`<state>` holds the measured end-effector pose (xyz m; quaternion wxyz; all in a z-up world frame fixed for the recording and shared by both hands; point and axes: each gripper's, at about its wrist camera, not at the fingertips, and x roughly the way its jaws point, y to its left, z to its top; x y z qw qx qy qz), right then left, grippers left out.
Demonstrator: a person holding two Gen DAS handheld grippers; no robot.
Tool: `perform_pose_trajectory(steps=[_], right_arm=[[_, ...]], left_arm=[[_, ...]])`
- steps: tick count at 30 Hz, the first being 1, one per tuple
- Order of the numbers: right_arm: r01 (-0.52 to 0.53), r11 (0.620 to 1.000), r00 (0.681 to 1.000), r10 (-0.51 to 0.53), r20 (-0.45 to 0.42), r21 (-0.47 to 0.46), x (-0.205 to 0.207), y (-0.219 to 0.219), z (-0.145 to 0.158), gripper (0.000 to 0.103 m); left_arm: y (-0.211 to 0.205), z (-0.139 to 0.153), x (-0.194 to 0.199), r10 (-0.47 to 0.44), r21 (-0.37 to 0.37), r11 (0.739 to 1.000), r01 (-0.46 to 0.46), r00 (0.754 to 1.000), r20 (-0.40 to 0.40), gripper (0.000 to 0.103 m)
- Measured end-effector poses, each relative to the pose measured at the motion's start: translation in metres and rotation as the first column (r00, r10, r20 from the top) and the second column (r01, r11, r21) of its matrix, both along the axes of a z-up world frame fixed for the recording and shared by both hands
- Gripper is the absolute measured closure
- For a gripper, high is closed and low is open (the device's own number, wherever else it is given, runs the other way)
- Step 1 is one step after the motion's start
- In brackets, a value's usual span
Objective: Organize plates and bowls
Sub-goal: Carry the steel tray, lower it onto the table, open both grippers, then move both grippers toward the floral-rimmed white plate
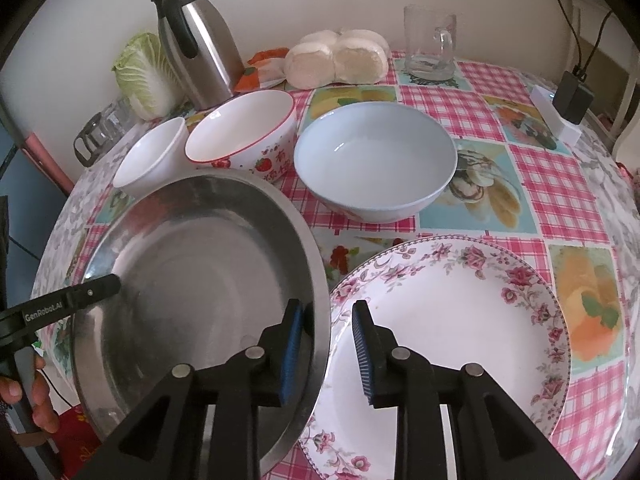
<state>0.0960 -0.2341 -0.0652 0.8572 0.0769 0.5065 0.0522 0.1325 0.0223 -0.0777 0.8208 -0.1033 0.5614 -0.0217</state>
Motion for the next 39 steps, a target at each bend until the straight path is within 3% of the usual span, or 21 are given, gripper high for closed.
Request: perform_pose_trajectory(steps=[6, 9, 12, 16, 18, 24, 26, 33, 39], right_arm=[[0.011, 1.000, 1.000, -0.012, 0.013, 0.009, -0.003, -0.002, 0.003, 0.074], [0.020, 1.000, 0.999, -0.020, 0.026, 0.021, -0.004, -0.003, 0.006, 0.060], [0.016, 1.000, 0.999, -0.016, 0.038, 0.018, -0.005, -0.001, 0.009, 0.058], [0.010, 1.000, 0.999, -0.011, 0.051, 0.022, -0.005, 0.001, 0.011, 0.033], [0.010, 1.000, 0.998, -0.011, 0.064, 0.019, -0.006, 0.001, 0.013, 0.029], [0.008, 1.000, 0.997, -0.009, 0.074, 0.023, -0.005, 0.002, 0.014, 0.020], [0.008, 1.000, 0.997, -0.010, 0.080, 0.021, -0.006, 0.002, 0.014, 0.010], [-0.001, 1.000, 0.995, -0.001, 0.100, 0.018, -0.007, 0.003, 0.017, 0.001], [-0.010, 1.000, 0.992, 0.008, 0.125, 0.016, -0.009, 0.004, 0.020, 0.000]], left_arm=[[0.002, 0.004, 0.000, 0.019, 0.012, 1.000, -0.019, 1.000, 0.018, 0.055], [0.003, 0.006, -0.001, 0.027, 0.028, 0.999, -0.028, 0.999, 0.027, 0.051], [0.002, 0.006, -0.001, 0.025, 0.041, 0.999, -0.027, 0.999, 0.038, 0.035], [0.002, 0.009, -0.001, 0.026, 0.056, 0.998, -0.030, 0.997, 0.066, 0.019], [0.002, 0.012, -0.002, 0.024, 0.062, 0.998, -0.030, 0.996, 0.084, 0.012], [0.001, 0.018, -0.003, 0.019, 0.096, 0.995, -0.031, 0.991, 0.129, 0.003], [0.002, 0.020, -0.003, 0.021, 0.106, 0.994, -0.037, 0.990, 0.142, 0.003], [-0.001, 0.027, -0.006, 0.003, 0.110, 0.994, -0.022, 0.985, 0.173, 0.003], [-0.004, 0.037, -0.010, -0.011, 0.106, 0.994, -0.013, 0.975, 0.223, 0.002]])
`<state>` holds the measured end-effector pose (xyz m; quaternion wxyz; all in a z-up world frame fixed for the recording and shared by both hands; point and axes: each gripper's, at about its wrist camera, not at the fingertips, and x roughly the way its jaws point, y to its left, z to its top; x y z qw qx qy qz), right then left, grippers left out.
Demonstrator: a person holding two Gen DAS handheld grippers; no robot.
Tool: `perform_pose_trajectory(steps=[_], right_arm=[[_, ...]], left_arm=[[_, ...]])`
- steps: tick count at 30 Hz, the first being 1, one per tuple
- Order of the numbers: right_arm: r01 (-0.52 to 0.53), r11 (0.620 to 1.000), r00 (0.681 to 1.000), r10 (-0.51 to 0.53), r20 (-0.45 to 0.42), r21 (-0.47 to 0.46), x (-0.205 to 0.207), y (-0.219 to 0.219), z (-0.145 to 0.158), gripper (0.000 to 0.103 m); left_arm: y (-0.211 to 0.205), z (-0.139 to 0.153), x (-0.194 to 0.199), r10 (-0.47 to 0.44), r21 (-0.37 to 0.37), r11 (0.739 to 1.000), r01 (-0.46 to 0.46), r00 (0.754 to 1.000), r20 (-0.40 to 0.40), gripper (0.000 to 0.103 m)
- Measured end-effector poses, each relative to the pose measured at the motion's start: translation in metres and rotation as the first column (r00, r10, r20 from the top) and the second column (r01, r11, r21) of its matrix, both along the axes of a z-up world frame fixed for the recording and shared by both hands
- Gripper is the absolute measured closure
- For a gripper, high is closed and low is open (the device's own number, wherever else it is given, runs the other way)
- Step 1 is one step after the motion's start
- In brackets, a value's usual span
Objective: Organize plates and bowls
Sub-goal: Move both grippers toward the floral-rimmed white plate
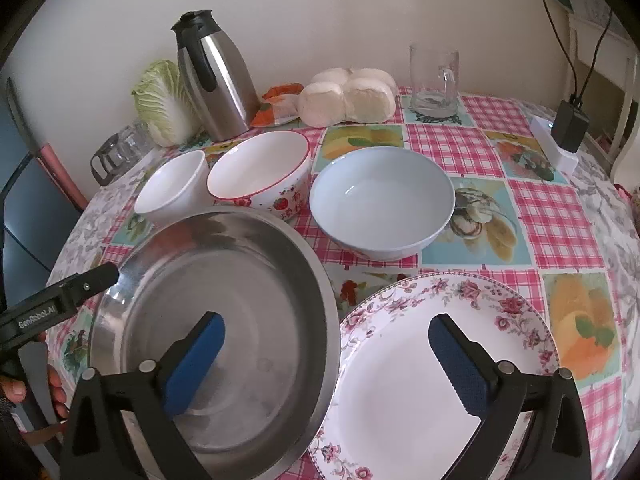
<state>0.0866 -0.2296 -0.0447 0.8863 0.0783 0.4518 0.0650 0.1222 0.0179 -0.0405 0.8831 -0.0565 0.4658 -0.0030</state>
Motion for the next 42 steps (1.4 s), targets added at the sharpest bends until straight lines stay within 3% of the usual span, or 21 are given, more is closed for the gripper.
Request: perform_pose_trajectory(steps=[15, 24, 29, 37, 42], right_arm=[[0.018, 1.000, 0.999, -0.017, 0.040, -0.019, -0.008, -0.009, 0.009, 0.000], [0.116, 0.992, 0.992, -0.114, 0.049, -0.044, -0.019, -0.051, 0.015, 0.000], [0.202, 0.978, 0.979, -0.200, 0.044, -0.046, -0.028, -0.082, 0.016, 0.000], [0.346, 0.937, 0.938, -0.347, 0.011, 0.039, -0.046, -0.132, 0.015, 0.000], [0.410, 0.908, 0.912, -0.407, -0.055, 0.089, -0.059, -0.160, -0.001, 0.013]], left_arm=[[-0.029, 0.029, -0.016, -0.070, 0.103, 0.993, 0.059, 0.993, 0.099, 0.003], [-0.049, 0.040, -0.025, -0.087, -0.043, 0.995, 0.091, 0.993, 0.075, 0.003], [-0.075, 0.044, -0.033, -0.153, -0.041, 0.987, 0.156, 0.986, 0.069, 0.003], [-0.127, 0.051, -0.029, -0.250, -0.102, 0.964, 0.244, 0.967, -0.052, 0.003], [-0.171, 0.054, -0.033, -0.338, -0.125, 0.936, 0.328, 0.939, -0.067, 0.003]])
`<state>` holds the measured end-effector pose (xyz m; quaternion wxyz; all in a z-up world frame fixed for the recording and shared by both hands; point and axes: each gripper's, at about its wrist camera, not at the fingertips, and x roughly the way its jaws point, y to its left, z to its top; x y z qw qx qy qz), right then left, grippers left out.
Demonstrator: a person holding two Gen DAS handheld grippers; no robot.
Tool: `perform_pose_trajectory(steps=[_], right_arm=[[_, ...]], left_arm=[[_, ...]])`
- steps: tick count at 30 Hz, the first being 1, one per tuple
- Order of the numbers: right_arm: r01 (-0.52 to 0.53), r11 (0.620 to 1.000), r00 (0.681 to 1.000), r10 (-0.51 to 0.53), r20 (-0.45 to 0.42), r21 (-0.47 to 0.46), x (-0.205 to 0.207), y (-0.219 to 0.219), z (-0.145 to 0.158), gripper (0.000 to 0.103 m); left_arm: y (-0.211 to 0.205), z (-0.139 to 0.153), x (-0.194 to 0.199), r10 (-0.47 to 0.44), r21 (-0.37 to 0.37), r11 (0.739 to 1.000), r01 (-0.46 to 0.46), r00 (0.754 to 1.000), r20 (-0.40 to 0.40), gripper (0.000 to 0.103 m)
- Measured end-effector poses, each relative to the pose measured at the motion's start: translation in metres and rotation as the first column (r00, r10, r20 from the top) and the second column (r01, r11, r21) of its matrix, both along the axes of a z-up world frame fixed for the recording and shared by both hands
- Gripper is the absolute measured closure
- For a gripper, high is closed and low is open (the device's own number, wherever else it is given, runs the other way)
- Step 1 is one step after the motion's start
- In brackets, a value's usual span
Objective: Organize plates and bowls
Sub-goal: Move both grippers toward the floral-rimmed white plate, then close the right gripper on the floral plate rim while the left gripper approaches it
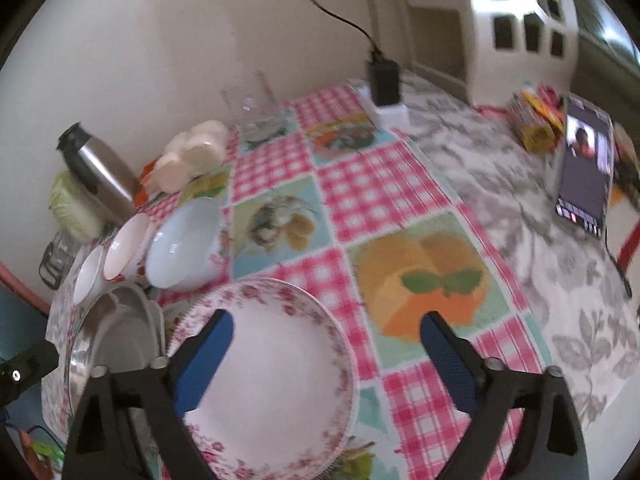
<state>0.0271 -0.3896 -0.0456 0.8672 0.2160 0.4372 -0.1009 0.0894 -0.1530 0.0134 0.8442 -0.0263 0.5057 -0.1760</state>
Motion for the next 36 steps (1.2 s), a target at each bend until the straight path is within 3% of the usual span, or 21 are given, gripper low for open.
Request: perform_pose_trajectory(steps=[2, 5, 12, 16, 20, 23, 33, 36], right_arm=[[0.022, 0.999, 0.999, -0.021, -0.028, 0.032, -0.003, -0.008, -0.010, 0.016], [0.045, 0.992, 0.997, -0.038, -0.060, 0.114, -0.006, -0.020, -0.024, 0.025], [0.022, 0.987, 0.992, -0.002, -0.128, 0.156, -0.004, -0.019, -0.044, 0.043], [0.006, 0.979, 0.986, 0.028, -0.164, 0.203, -0.001, -0.015, -0.058, 0.073], [-0.010, 0.973, 0.987, 0.046, -0.153, 0.230, 0.001, -0.014, -0.060, 0.088], [-0.001, 0.976, 0.987, 0.036, -0.155, 0.216, 0.001, -0.014, -0.059, 0.092], [0.126, 0.981, 0.981, -0.102, -0.163, 0.147, -0.014, -0.041, -0.055, 0.092], [0.172, 0.973, 0.976, -0.147, -0.162, 0.155, -0.021, -0.052, -0.056, 0.092]], left_arm=[[-0.017, -0.005, -0.002, -0.024, 0.010, 1.000, 0.024, 1.000, -0.009, 0.004], [-0.035, -0.016, -0.001, -0.053, 0.007, 0.999, 0.053, 0.998, -0.045, 0.013], [-0.050, -0.032, -0.002, -0.079, 0.005, 0.997, 0.080, 0.995, -0.063, 0.014], [-0.051, -0.038, 0.000, -0.083, -0.004, 0.997, 0.083, 0.994, -0.076, 0.014], [-0.055, -0.039, -0.001, -0.102, -0.003, 0.995, 0.102, 0.992, -0.068, 0.014], [-0.056, -0.038, -0.001, -0.111, -0.007, 0.994, 0.111, 0.992, -0.062, 0.014], [-0.070, -0.041, -0.005, -0.162, -0.012, 0.987, 0.161, 0.985, -0.067, 0.014], [-0.075, -0.043, -0.005, -0.182, -0.045, 0.983, 0.179, 0.979, -0.091, 0.014]])
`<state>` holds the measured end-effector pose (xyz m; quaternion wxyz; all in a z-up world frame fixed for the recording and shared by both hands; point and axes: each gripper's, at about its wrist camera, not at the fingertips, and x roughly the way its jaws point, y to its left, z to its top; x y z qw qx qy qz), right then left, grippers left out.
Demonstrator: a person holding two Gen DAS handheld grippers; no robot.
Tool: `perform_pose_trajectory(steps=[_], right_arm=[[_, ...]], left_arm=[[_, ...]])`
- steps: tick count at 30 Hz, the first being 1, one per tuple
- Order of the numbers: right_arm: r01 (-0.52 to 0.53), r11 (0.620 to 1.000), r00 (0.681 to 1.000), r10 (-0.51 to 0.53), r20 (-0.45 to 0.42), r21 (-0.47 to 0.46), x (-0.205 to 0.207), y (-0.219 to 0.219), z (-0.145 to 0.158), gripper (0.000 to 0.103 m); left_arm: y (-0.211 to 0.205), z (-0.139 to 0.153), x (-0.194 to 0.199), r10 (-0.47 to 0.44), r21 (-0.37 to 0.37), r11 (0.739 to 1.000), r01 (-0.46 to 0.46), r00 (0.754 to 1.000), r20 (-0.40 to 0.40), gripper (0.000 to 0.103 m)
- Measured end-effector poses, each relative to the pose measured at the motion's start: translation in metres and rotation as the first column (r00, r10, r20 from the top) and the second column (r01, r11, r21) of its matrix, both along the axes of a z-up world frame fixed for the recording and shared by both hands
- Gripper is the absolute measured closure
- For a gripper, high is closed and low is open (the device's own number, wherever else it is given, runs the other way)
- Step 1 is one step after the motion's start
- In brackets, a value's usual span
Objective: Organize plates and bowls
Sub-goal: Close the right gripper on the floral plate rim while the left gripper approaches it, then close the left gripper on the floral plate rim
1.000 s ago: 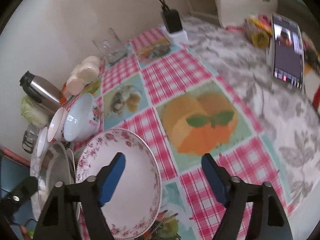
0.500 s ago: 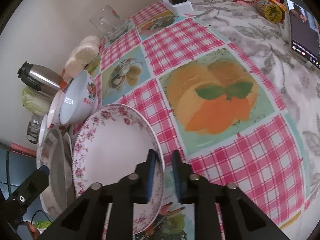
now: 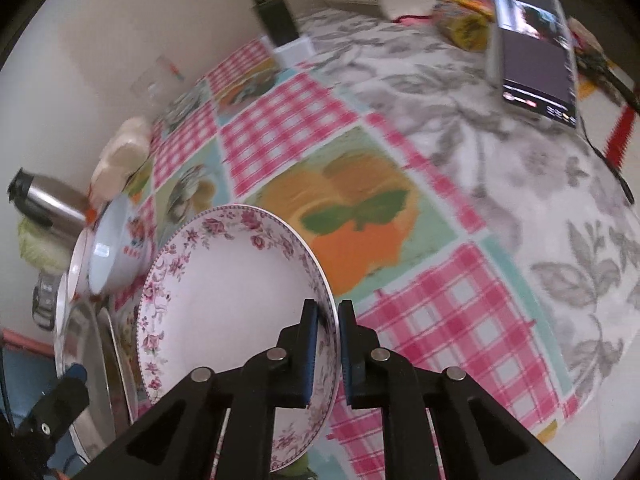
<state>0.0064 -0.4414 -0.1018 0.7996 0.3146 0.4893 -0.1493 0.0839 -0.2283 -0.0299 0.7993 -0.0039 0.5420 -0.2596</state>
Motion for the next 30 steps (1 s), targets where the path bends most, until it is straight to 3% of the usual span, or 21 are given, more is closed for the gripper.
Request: perform_pose_trajectory(steps=[6, 13, 21, 25, 30], right_arm=[[0.028, 1.000, 1.000, -0.028, 0.000, -0.004, -0.004, -0.005, 0.001, 0.092], [0.038, 0.999, 0.999, -0.038, 0.006, 0.013, -0.006, -0.006, 0.001, 0.092], [0.043, 0.999, 0.999, -0.043, 0.012, 0.020, -0.008, -0.008, 0.002, 0.092], [0.050, 0.998, 0.999, -0.050, 0.015, 0.026, -0.008, -0.009, 0.001, 0.092], [0.060, 0.998, 0.998, -0.061, 0.020, 0.032, -0.010, -0.012, 0.001, 0.091]], left_arm=[[-0.002, -0.012, 0.010, 0.010, -0.084, 0.996, -0.023, 0.988, -0.156, 0.021], [-0.008, -0.028, 0.025, 0.037, -0.044, 0.998, -0.048, 0.975, -0.217, 0.033], [-0.018, -0.041, 0.029, 0.050, 0.014, 0.999, -0.048, 0.971, -0.232, 0.035], [-0.023, -0.048, 0.032, 0.061, 0.034, 0.998, -0.055, 0.968, -0.244, 0.046], [-0.027, -0.049, 0.036, 0.065, 0.044, 0.997, -0.056, 0.972, -0.226, 0.051]])
